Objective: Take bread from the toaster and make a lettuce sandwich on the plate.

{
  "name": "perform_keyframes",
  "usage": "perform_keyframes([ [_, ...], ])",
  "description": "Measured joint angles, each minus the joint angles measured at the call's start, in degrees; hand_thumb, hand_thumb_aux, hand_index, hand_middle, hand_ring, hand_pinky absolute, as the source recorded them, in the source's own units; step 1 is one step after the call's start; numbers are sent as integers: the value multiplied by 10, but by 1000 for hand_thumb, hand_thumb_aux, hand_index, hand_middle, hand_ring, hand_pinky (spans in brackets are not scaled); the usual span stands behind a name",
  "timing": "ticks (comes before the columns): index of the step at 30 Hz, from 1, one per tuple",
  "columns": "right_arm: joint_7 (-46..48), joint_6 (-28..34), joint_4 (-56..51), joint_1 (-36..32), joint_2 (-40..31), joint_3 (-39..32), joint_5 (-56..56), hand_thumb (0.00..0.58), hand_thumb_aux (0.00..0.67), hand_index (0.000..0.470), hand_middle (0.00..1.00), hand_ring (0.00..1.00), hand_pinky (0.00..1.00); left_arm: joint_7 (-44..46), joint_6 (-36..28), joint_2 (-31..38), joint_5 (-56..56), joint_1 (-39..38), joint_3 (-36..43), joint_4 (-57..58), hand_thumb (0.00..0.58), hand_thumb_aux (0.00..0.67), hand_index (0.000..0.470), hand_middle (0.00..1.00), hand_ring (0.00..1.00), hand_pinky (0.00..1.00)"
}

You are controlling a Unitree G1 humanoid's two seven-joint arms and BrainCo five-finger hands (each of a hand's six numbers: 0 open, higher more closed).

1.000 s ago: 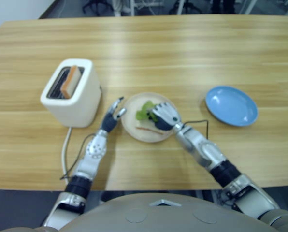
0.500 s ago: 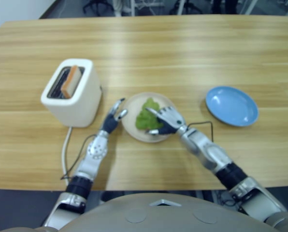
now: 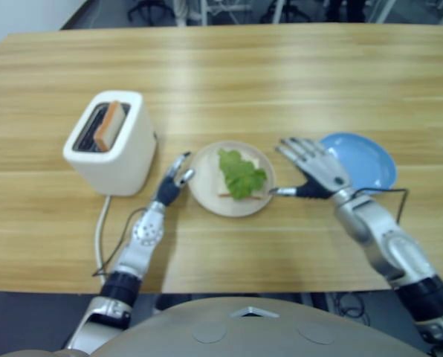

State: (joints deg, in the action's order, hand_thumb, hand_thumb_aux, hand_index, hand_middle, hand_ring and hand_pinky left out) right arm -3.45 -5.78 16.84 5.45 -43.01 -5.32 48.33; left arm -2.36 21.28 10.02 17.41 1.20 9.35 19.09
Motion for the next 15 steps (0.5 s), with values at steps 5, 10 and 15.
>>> perform_keyframes([
  [5, 8, -9, 33, 9, 41, 64, -95, 0, 0, 0, 0, 0, 0, 1, -5, 9, 7, -3, -1, -49, 0, 0, 0, 0, 0, 0],
  [10, 19, -26, -11, 14, 135, 78, -220, 0, 0, 0, 0, 0, 0, 35, -45, 58, 29, -11, -24, -264, 0, 0, 0, 0, 0, 0],
  [15, 24, -38, -89, 18, 184, 78, -283, 0, 0, 0, 0, 0, 0, 90, -109, 137, 44, 30, -118, -482, 0, 0, 0, 0, 0, 0],
])
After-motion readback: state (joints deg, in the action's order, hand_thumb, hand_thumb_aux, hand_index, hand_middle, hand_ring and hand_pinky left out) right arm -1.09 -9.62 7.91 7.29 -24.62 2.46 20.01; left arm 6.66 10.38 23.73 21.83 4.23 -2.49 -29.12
